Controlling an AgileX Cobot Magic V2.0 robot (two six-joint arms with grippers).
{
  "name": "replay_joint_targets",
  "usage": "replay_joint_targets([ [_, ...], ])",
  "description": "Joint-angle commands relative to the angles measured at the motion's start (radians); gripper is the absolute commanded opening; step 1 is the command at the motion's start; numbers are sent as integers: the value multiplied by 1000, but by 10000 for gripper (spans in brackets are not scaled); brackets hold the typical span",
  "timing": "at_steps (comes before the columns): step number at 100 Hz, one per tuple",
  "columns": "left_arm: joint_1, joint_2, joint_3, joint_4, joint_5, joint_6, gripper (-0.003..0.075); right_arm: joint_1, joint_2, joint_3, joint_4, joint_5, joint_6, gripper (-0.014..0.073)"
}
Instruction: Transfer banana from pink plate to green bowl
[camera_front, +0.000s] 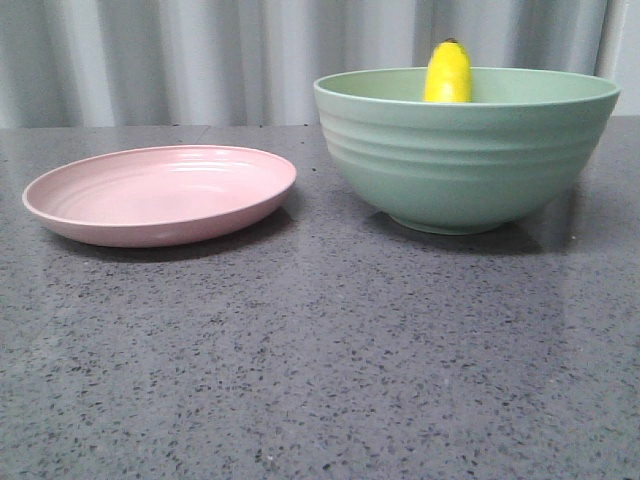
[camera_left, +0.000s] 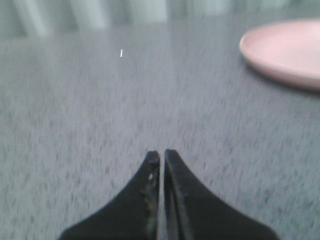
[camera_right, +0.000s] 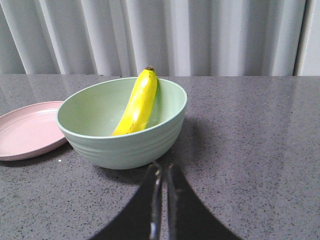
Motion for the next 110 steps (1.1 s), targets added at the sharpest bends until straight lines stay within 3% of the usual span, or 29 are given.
replay_joint_targets([
  [1, 16, -34, 28, -17, -29, -2, -19, -6, 12, -21, -8, -77, -11, -72],
  [96, 14, -34, 26, -24, -41, -2, -19, -6, 12, -19, -8, -80, -11, -72],
  [110, 14, -34, 26, -24, -41, -2, -19, -35, 10, 62, -17, -217, -11, -72],
])
